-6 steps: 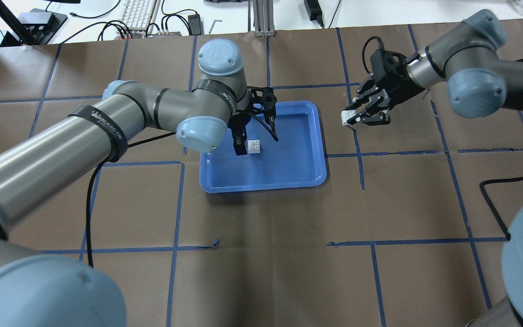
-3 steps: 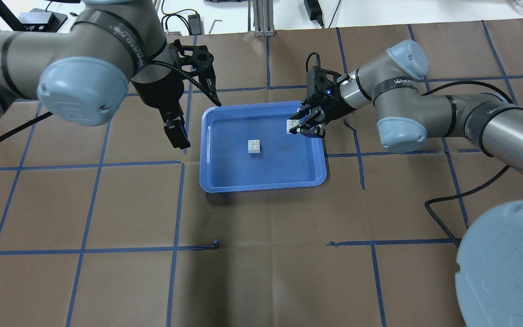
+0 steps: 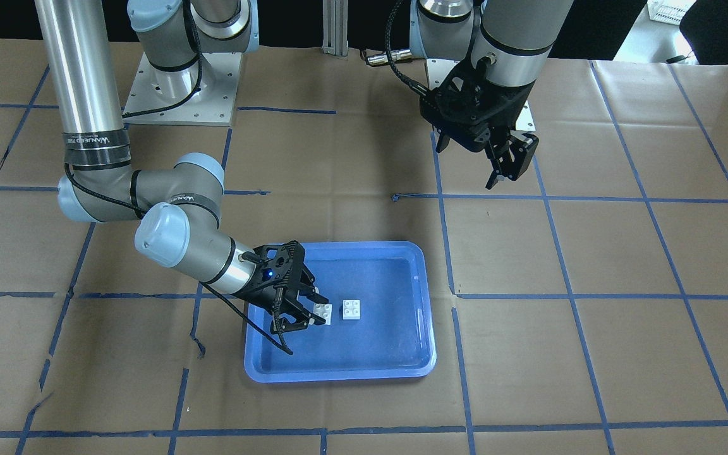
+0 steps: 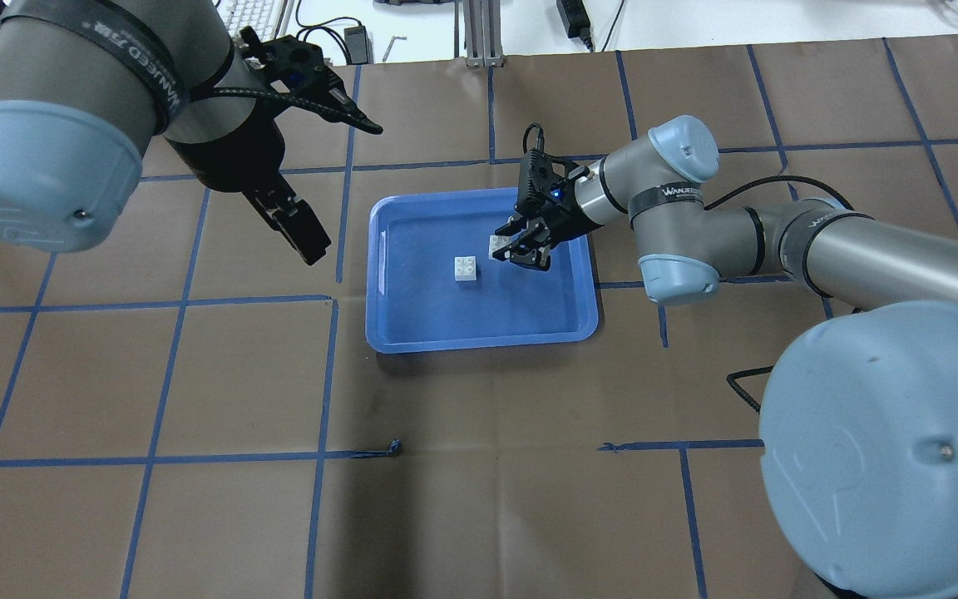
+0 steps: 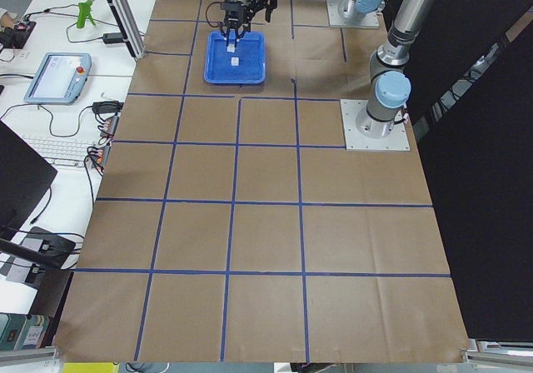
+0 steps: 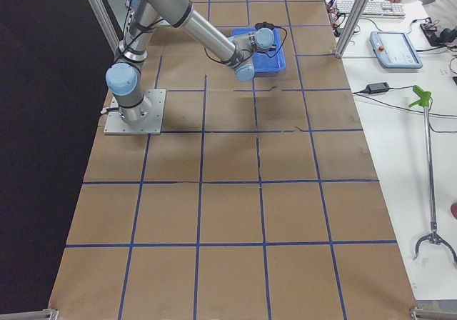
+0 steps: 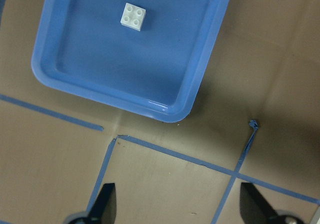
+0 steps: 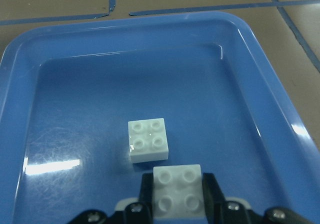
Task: Assemble white blocks and place on blue tray
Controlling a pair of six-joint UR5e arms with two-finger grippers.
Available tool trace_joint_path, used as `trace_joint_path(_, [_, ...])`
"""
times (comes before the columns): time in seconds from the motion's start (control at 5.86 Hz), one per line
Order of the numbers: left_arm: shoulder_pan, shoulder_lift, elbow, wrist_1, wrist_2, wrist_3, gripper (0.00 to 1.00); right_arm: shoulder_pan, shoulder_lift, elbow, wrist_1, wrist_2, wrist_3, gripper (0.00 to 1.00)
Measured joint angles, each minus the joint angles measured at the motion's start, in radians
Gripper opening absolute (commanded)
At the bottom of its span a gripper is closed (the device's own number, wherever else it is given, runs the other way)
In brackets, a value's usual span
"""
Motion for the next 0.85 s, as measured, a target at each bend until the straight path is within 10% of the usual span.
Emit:
trace_joint_path(0.34, [0.054, 0.002, -0.001, 0.045, 0.019, -0.410, 0.99, 0.018, 0.029, 0.000, -0.016, 0.000, 0.004, 0.21])
trace_joint_path(0.85, [0.094, 0.008, -0.013, 0.077, 0.018, -0.529, 0.99, 0.026, 0.034, 0.000, -0.018, 0.000, 0.007, 0.21])
